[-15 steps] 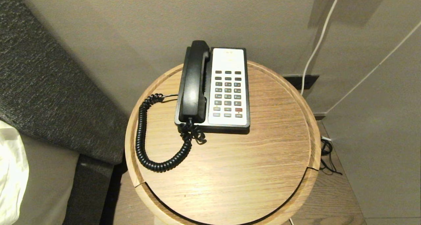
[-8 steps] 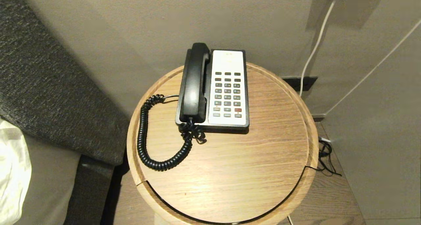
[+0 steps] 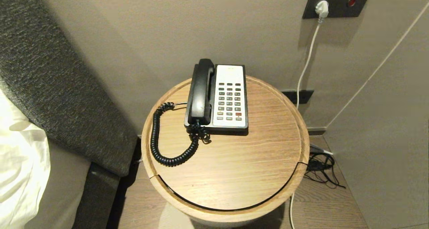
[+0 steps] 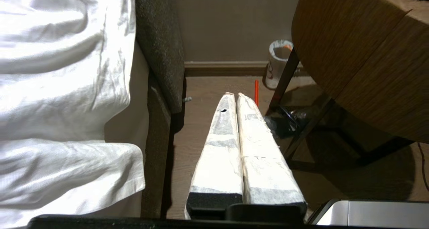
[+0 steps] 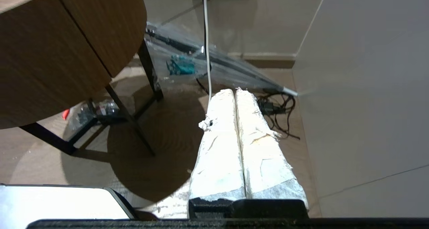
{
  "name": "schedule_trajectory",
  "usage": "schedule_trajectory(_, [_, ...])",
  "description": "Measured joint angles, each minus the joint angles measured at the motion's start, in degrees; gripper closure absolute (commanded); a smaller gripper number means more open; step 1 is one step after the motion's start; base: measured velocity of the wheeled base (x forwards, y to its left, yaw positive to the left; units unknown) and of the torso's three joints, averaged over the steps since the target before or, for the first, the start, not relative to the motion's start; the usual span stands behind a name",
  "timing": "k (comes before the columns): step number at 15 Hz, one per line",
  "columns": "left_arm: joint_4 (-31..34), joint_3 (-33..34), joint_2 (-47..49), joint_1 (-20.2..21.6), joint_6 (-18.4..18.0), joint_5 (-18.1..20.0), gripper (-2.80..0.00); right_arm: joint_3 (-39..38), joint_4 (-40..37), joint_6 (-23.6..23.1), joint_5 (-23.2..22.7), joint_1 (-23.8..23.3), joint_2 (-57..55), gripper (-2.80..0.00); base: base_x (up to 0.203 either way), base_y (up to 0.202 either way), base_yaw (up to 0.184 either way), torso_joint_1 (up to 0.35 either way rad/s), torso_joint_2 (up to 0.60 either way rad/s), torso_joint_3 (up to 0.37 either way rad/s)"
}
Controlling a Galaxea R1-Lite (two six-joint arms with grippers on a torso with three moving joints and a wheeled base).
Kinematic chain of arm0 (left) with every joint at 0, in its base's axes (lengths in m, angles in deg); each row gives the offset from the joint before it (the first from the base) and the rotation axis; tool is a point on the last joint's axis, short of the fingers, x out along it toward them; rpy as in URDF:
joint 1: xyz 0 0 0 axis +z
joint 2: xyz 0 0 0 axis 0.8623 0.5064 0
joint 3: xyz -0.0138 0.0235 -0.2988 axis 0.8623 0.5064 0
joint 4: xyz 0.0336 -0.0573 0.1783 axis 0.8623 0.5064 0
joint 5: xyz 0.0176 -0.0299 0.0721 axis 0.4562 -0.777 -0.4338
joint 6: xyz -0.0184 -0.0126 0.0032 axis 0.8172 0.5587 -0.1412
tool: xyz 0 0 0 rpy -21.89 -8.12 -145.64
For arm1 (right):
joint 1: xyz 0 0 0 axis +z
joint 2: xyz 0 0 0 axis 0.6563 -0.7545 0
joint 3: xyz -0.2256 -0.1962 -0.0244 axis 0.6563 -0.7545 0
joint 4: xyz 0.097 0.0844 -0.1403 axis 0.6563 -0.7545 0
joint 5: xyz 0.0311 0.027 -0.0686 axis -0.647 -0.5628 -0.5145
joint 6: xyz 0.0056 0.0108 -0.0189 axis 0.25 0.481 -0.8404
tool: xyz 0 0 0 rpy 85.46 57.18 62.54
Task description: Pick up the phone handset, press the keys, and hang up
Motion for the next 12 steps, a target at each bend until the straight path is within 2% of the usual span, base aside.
schedule_trajectory(12, [-0.13,0.00,0.00,0.00,0.06,-0.02,0.00,0.00,0.00,-0.02,0.05,0.00,0.00,0.00,0.000,0.000,0.000,0.001,0.00,0.206])
